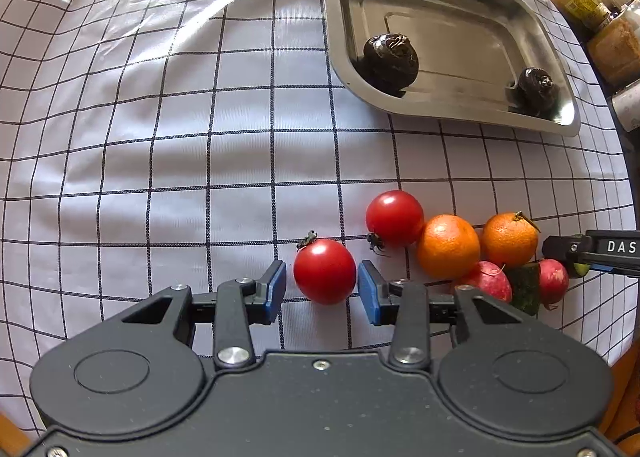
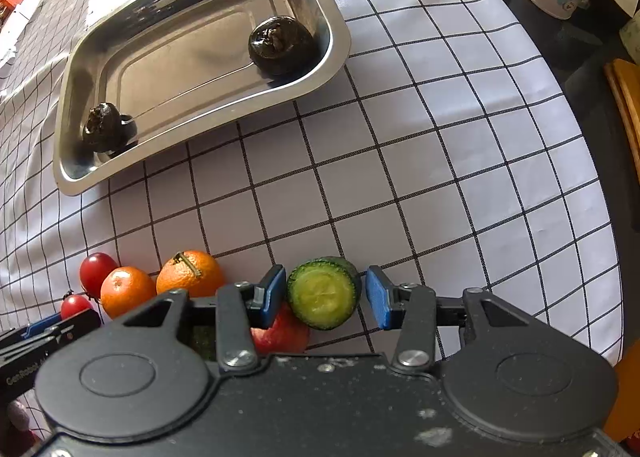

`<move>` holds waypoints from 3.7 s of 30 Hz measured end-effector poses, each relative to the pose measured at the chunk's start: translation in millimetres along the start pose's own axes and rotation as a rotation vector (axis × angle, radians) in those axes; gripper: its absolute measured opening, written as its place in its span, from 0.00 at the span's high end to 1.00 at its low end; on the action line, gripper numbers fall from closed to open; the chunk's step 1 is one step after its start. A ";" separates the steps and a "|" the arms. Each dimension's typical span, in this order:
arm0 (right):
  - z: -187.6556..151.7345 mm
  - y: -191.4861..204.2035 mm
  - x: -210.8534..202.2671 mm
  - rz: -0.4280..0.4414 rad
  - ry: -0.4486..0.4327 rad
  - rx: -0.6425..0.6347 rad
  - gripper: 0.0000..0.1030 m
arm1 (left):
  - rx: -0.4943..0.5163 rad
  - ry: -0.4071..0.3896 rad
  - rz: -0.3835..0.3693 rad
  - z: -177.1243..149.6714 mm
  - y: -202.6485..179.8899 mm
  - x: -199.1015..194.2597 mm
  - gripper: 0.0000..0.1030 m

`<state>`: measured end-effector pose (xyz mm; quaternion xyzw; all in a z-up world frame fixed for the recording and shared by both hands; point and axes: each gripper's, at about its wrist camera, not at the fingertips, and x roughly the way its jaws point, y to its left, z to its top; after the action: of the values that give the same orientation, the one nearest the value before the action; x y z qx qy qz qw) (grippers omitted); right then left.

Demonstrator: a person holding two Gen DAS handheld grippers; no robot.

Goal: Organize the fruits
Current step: 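Grasp the red tomato with left tool while right tool grasps the cucumber slice, then lift the tomato and cucumber slice and carry both over the tray, then open both tools to drop the tomato and cucumber into the tray, then withdraw both open tools back toward the remaining fruits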

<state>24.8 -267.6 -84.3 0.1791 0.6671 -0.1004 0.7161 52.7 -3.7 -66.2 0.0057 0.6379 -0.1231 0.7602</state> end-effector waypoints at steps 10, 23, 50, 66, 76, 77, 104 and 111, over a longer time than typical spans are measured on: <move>-4.8 -13.0 -18.7 0.026 -0.033 0.026 0.63 | -0.002 -0.028 -0.020 -2.6 -4.1 -14.9 0.60; -34.6 -29.9 -47.1 0.075 -0.043 0.037 0.63 | 0.014 0.000 -0.035 -24.2 -14.3 -39.1 0.60; 25.6 -4.7 -69.9 0.129 0.039 -0.146 0.63 | 0.084 0.023 -0.031 40.3 -44.6 -61.8 0.60; 149.3 25.1 -51.1 0.150 -0.025 -0.168 0.63 | 0.041 0.006 0.029 144.1 -72.5 -20.5 0.60; 197.3 33.4 -22.9 0.138 -0.040 -0.184 0.62 | 0.036 -0.001 0.055 182.8 -76.0 0.6 0.59; 200.6 33.9 -22.7 0.146 -0.045 -0.177 0.62 | 0.034 -0.003 0.050 184.6 -75.2 0.3 0.59; 95.6 4.2 -45.5 0.112 -0.026 -0.098 0.62 | 0.046 -0.002 0.085 73.8 -71.2 -22.3 0.58; 49.3 -5.7 -46.3 0.108 -0.002 -0.081 0.62 | 0.052 0.021 0.102 30.1 -60.9 -22.4 0.58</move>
<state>63.9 -296.4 -36.9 0.1857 0.6594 -0.0346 0.7277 66.5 -63.7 -29.8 0.0595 0.6414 -0.1006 0.7582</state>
